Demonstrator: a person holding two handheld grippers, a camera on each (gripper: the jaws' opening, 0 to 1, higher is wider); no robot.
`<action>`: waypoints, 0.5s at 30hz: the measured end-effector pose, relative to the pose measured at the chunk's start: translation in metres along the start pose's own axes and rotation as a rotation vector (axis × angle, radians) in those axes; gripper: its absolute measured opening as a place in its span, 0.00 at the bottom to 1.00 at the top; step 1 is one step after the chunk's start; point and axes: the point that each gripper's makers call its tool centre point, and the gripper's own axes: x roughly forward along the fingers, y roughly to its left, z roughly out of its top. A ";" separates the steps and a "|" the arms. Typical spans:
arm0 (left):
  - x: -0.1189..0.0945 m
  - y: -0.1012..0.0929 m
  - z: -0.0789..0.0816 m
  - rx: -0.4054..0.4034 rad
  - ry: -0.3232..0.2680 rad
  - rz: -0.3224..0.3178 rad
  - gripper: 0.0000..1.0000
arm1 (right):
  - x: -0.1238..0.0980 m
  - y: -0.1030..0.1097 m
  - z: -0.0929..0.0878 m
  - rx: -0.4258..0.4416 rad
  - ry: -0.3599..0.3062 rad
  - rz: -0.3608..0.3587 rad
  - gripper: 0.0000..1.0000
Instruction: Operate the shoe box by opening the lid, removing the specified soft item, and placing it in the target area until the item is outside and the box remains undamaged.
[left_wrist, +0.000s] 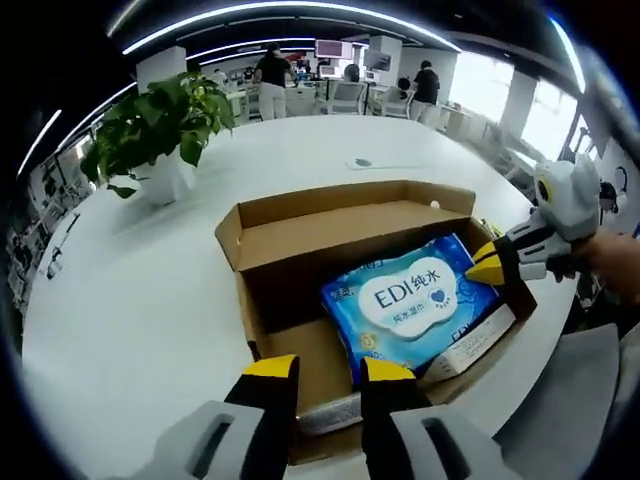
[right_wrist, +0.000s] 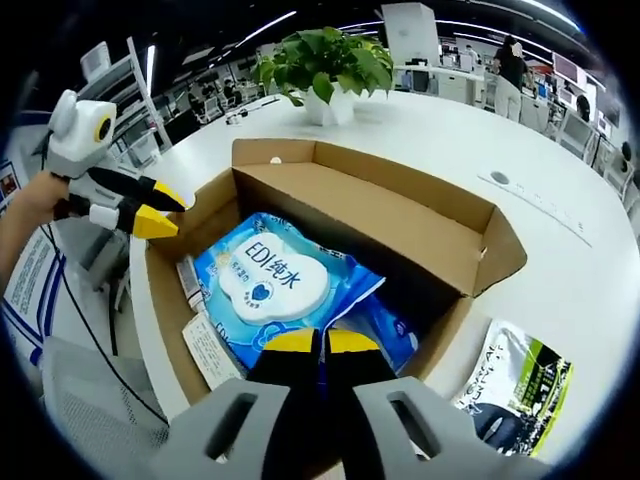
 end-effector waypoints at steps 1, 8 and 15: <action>0.003 -0.002 -0.001 -0.006 0.006 -0.011 0.25 | 0.000 0.000 -0.001 -0.006 0.001 -0.002 0.00; 0.024 -0.013 -0.004 -0.071 0.022 -0.098 0.28 | 0.001 -0.002 -0.002 -0.003 0.002 -0.002 0.01; 0.041 -0.026 -0.012 -0.201 0.060 -0.192 0.23 | 0.003 -0.006 -0.008 -0.004 0.001 -0.004 0.01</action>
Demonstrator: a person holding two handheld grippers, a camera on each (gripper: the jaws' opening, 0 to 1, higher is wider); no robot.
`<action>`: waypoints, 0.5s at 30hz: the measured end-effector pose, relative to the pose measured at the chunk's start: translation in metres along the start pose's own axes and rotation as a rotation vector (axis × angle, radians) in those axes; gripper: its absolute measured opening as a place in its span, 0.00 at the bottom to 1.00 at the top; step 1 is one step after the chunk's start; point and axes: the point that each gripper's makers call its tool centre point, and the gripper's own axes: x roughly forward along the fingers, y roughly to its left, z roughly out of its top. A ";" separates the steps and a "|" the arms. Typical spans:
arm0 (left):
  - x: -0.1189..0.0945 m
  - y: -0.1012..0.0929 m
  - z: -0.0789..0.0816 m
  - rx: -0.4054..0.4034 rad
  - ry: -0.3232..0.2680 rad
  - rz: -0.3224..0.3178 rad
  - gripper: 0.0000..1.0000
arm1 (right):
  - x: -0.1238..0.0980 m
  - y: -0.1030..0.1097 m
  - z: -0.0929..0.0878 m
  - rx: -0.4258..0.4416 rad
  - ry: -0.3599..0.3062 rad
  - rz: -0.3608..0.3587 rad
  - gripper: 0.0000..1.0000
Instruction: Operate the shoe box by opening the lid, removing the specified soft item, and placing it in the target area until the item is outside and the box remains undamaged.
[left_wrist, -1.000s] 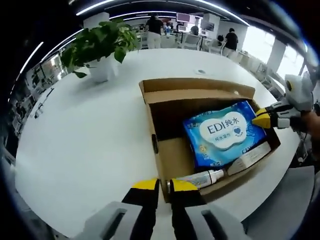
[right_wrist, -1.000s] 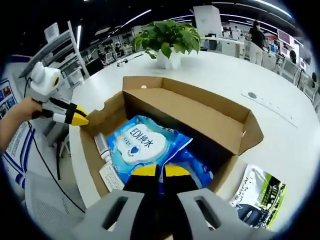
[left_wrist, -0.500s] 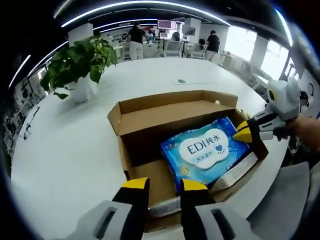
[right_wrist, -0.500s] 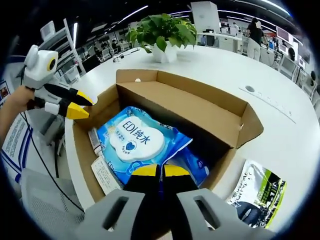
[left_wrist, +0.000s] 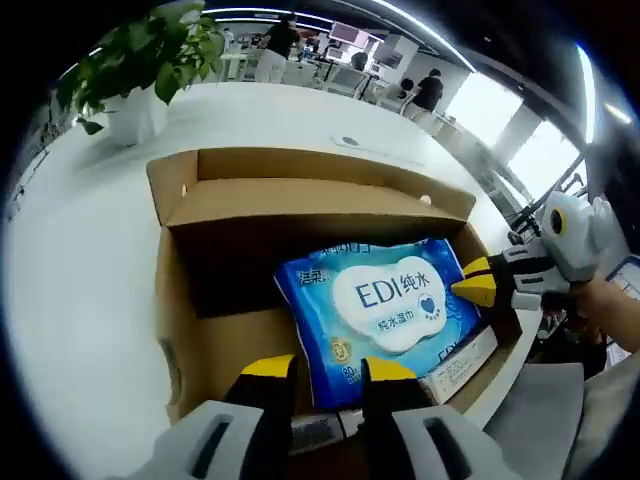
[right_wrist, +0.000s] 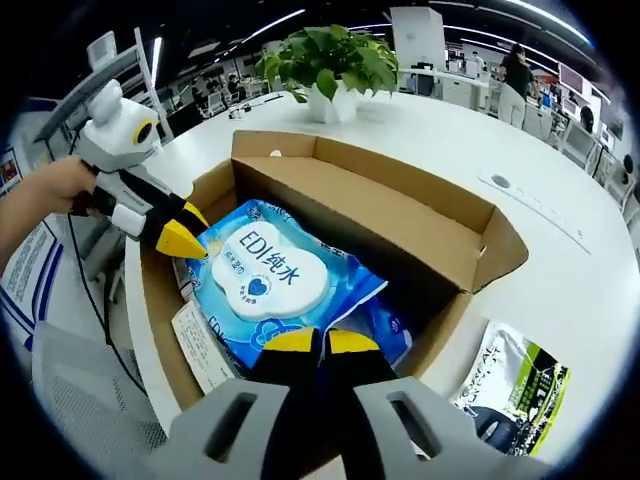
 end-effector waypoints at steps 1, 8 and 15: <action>0.002 0.000 -0.002 -0.008 0.008 -0.006 0.18 | 0.000 -0.001 -0.001 0.010 -0.003 0.001 0.01; 0.000 -0.003 0.000 -0.061 -0.028 -0.011 0.10 | -0.001 0.001 0.001 0.016 -0.012 0.010 0.00; -0.005 -0.011 0.002 -0.035 -0.039 -0.012 0.05 | -0.003 0.001 0.003 0.043 -0.018 0.007 0.00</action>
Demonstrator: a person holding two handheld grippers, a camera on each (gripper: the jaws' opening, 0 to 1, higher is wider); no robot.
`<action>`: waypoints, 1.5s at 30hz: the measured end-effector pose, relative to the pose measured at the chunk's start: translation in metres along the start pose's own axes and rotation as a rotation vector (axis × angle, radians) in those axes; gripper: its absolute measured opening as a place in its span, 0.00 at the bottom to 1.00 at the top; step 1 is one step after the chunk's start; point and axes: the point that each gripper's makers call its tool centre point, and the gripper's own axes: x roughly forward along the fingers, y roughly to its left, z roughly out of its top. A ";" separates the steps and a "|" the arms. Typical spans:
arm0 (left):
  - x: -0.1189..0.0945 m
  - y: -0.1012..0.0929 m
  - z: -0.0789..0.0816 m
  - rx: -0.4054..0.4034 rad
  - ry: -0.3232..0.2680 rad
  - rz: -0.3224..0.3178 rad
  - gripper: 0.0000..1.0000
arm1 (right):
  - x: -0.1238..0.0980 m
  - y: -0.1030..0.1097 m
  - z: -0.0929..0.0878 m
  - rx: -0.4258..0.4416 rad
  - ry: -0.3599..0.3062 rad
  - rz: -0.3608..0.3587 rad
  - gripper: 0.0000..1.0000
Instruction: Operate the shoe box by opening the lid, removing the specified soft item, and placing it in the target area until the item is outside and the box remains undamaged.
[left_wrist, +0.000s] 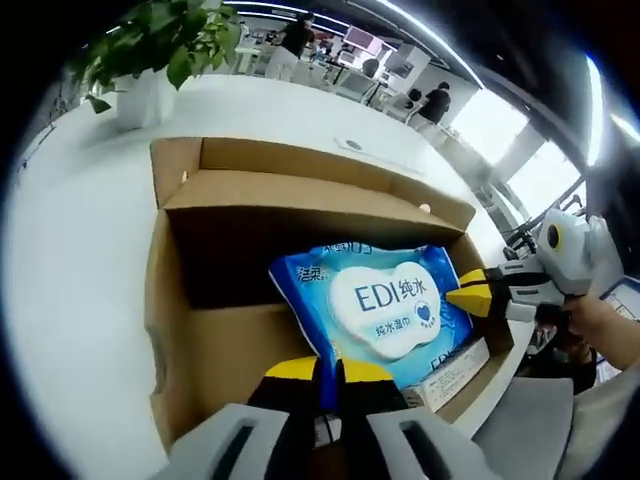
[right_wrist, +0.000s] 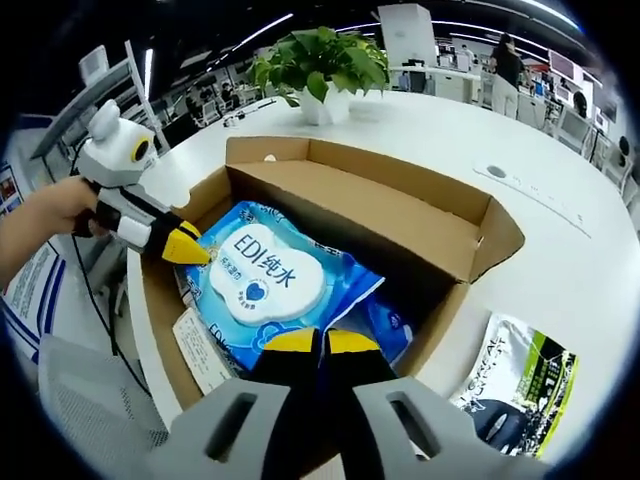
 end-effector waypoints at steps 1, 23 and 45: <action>-0.001 -0.001 0.000 0.004 0.000 0.001 0.05 | -0.001 0.000 0.001 0.007 -0.002 -0.001 0.00; -0.026 -0.029 0.028 0.050 -0.082 0.025 0.04 | -0.042 -0.007 0.025 0.164 -0.097 0.023 0.00; -0.005 -0.090 0.049 0.032 -0.131 -0.079 0.00 | -0.099 -0.051 0.025 0.225 -0.181 -0.031 0.00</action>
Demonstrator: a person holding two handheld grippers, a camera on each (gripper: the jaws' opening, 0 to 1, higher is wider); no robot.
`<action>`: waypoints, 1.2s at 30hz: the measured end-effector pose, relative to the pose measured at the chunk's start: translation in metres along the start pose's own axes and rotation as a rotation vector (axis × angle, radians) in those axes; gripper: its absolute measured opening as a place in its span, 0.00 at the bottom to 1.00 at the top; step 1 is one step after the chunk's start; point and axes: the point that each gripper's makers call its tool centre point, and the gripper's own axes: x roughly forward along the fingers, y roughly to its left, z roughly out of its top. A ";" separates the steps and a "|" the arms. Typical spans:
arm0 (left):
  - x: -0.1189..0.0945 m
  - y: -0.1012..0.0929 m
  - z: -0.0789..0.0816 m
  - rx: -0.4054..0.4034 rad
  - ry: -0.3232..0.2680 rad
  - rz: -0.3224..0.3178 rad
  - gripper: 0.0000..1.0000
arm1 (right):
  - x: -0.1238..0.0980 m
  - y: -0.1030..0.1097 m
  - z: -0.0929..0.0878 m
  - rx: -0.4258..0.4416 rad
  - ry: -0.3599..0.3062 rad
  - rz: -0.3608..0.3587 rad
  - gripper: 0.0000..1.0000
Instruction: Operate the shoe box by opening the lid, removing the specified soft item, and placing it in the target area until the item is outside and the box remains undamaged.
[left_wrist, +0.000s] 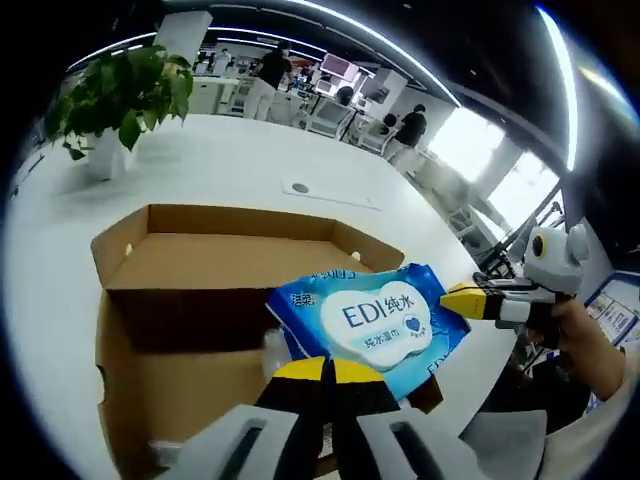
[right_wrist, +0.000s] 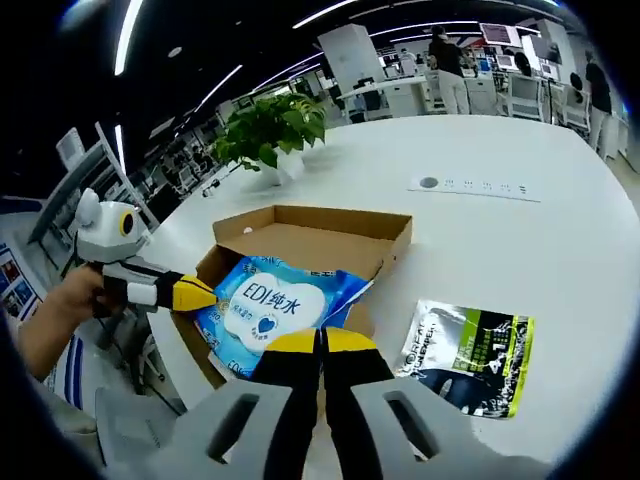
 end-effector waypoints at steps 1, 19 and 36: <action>0.000 -0.002 0.001 0.006 -0.003 -0.003 0.00 | -0.001 0.000 0.000 -0.001 0.001 0.000 0.00; 0.016 -0.057 0.036 0.064 -0.060 -0.102 0.00 | -0.041 -0.042 0.011 0.028 -0.044 -0.060 0.00; 0.059 -0.127 0.049 0.110 -0.072 -0.218 0.00 | -0.095 -0.097 0.013 0.060 -0.095 -0.185 0.00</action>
